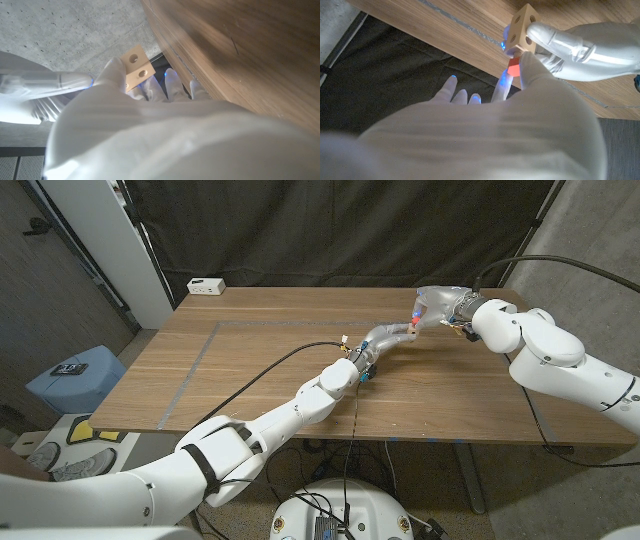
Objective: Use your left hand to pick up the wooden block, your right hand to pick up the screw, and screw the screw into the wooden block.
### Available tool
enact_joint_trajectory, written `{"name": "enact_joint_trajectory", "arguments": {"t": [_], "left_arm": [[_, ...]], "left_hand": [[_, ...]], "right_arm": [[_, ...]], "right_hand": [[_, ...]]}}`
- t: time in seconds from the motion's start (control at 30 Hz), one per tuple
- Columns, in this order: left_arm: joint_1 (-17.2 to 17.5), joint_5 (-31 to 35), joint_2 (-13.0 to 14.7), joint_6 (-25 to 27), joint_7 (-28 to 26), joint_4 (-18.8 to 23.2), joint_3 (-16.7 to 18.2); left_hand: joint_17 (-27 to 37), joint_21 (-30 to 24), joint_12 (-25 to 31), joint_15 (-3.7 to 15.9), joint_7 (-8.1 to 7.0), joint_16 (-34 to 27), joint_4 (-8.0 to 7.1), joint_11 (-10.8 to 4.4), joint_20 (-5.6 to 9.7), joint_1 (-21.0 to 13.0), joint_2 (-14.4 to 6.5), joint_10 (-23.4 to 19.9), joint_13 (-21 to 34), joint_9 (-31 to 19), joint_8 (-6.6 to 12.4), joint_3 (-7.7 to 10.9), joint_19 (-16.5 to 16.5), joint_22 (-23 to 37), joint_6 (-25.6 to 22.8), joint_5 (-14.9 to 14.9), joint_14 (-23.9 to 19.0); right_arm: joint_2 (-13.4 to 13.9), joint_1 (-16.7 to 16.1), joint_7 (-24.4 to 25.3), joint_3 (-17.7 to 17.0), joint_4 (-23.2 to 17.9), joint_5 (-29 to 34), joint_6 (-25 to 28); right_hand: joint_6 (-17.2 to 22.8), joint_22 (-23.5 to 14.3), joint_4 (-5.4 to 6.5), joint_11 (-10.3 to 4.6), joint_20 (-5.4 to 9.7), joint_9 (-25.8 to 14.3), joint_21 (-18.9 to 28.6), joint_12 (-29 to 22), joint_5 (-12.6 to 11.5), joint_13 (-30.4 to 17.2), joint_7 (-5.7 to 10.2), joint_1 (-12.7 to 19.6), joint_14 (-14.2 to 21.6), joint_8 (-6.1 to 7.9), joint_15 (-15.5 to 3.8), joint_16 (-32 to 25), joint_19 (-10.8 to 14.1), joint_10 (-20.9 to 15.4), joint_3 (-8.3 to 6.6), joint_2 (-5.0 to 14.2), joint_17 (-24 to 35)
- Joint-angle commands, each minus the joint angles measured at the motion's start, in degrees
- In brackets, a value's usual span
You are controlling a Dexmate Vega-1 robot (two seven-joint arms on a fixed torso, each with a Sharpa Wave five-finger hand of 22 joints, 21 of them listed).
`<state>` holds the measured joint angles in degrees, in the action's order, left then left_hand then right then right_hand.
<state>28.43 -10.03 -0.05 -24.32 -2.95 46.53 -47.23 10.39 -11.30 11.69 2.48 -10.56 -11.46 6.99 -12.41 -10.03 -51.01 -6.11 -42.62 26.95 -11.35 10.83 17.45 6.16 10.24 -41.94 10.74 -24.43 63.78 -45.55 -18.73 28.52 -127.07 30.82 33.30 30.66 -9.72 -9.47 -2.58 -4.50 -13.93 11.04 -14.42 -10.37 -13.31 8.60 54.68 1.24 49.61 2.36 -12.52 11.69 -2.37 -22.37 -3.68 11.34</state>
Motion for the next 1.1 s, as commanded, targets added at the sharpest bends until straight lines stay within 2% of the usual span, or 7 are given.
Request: {"name": "enact_joint_trajectory", "arguments": {"t": [0.03,0.3,0.37,0.63,1.1], "left_arm": [[0.6,0.3,0.4,0.3,-0.5,1.4,0.0],[0.8,0.4,0.6,0.3,-0.7,1.7,0.0],[0.8,0.3,0.5,0.3,-0.6,1.7,0.0],[0.4,0.2,0.2,0.0,-0.2,0.8,0.0],[-0.1,-0.3,-0.3,-0.8,0.4,-1.0,0.2]], "left_hand": [[0.0,-0.4,0.9,2.12,-0.51,0.0,0.85,-0.16,0.30,-0.2,0.3,-0.7,0.3,-0.1,0.77,0.55,0.2,0.2,-1.1,0.2,-0.2],[0.1,-0.4,1.0,2.02,-0.35,0.1,0.91,-0.16,0.12,0.1,0.4,-0.8,0.3,-0.1,0.62,0.62,0.1,0.2,-0.8,0.2,-0.1],[0.2,-0.3,0.7,1.56,-0.12,0.1,0.58,-0.04,-0.47,0.6,-0.2,-0.2,0.3,-0.1,0.31,0.78,0.0,0.2,0.0,0.2,0.2],[0.3,-0.3,0.7,1.57,-0.12,0.1,0.45,-0.07,-0.49,1.0,-0.2,0.0,0.4,-0.1,0.32,0.71,0.0,0.2,0.0,0.2,0.1],[0.3,-0.3,0.8,1.72,-0.67,0.0,0.20,-0.09,-0.35,1.9,0.0,0.0,0.4,-0.1,0.30,0.50,0.0,0.2,0.3,0.1,0.0]], "right_arm": [[0.5,-0.3,0.5,-0.4,-0.6,-0.9,0.3],[0.3,-0.1,1.1,-0.2,-0.2,-0.9,-0.1],[0.1,0.1,1.1,0.0,-0.1,-0.9,0.0],[-0.5,0.3,1.5,0.4,0.1,-0.6,0.8],[-2.1,1.4,2.3,1.7,1.3,0.3,1.5]], "right_hand": [[1.3,-0.1,0.52,0.03,-0.14,-0.4,0.4,-0.4,0.0,0.0,0.11,-0.1,0.6,0.82,0.33,-0.3,0.7,-1.0,-0.03,-0.10,0.3],[2.8,-0.1,0.60,-0.08,0.20,-0.7,0.5,-0.7,0.0,0.0,-0.17,-0.2,1.3,1.80,0.39,-0.5,1.3,-2.3,0.11,0.00,0.4],[3.0,-0.1,0.55,-0.26,0.31,-0.8,0.5,-0.7,0.0,0.0,-0.27,-0.1,1.5,1.96,0.26,-0.5,1.5,-2.5,0.07,0.08,0.4],[4.5,-0.1,0.45,-0.44,0.57,-1.2,0.6,-0.9,0.0,0.1,-0.62,0.2,2.6,2.93,-0.37,-0.7,2.2,-3.6,0.07,0.22,0.4],[7.5,-0.1,1.20,-0.45,0.95,-0.3,0.9,-1.5,0.0,0.2,-1.96,-1.8,4.6,3.79,-1.86,-1.1,4.3,-6.5,1.05,-0.16,0.4]]}}
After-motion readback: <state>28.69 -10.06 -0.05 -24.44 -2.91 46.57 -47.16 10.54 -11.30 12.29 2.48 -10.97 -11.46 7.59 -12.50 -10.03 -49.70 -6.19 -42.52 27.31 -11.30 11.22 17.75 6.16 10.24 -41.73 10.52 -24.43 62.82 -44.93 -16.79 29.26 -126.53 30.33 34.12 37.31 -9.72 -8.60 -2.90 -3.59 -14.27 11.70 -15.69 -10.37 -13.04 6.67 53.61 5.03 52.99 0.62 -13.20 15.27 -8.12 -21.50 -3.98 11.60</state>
